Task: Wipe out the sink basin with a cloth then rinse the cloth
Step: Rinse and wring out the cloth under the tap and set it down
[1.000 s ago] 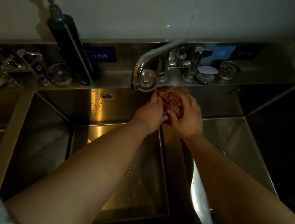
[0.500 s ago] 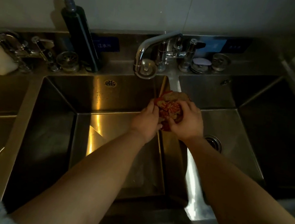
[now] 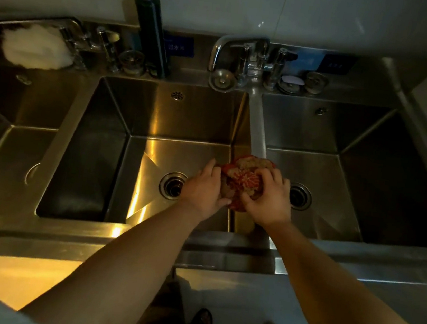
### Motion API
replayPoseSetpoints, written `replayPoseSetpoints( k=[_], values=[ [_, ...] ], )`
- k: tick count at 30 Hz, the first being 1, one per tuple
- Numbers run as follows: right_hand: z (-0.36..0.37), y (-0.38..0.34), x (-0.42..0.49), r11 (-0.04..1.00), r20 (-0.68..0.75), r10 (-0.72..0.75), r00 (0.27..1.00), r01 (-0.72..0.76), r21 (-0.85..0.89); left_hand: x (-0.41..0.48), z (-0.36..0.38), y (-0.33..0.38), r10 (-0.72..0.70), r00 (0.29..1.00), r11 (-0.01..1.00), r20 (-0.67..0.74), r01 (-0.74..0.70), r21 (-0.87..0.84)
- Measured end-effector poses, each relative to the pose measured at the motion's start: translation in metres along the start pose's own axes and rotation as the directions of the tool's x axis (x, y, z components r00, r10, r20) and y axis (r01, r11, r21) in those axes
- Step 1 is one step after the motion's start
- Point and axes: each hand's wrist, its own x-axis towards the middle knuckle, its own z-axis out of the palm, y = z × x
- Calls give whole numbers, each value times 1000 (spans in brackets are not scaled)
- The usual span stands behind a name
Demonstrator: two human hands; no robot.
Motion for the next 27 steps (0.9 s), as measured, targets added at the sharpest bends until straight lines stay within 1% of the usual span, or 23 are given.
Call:
replayPoseSetpoints(
  k=[4,8,11,15,18,20,23,27],
  values=[
    [-8,0,-19,999,17,0,1000,0,38,-25,-2,2,-4,1000,999,-30,3,-35],
    [-10,1,-41,1000,68,7,998,-8,11,-52,0,-12,-51,998,999,27,51,-16],
    [-9,-2,-52,1000,99,-13,995,15,-20,-70,5,-29,-116,993,993,35,115,36],
    [2,-17,-64,997,135,-67,989,72,-36,-91,13,-56,-214,976,976,49,212,41],
    [17,-31,-73,993,83,-45,996,53,-104,-105,17,-82,-291,957,955,10,290,63],
    [23,-39,-75,994,61,-29,998,35,-106,-110,16,-94,-289,957,954,-15,290,75],
    [32,-55,-79,996,50,-61,997,64,-63,-113,14,-102,-268,964,963,-7,268,43],
    [54,-90,-90,993,23,-84,996,85,-82,-120,10,-111,-220,975,974,-6,221,42]
  ],
)
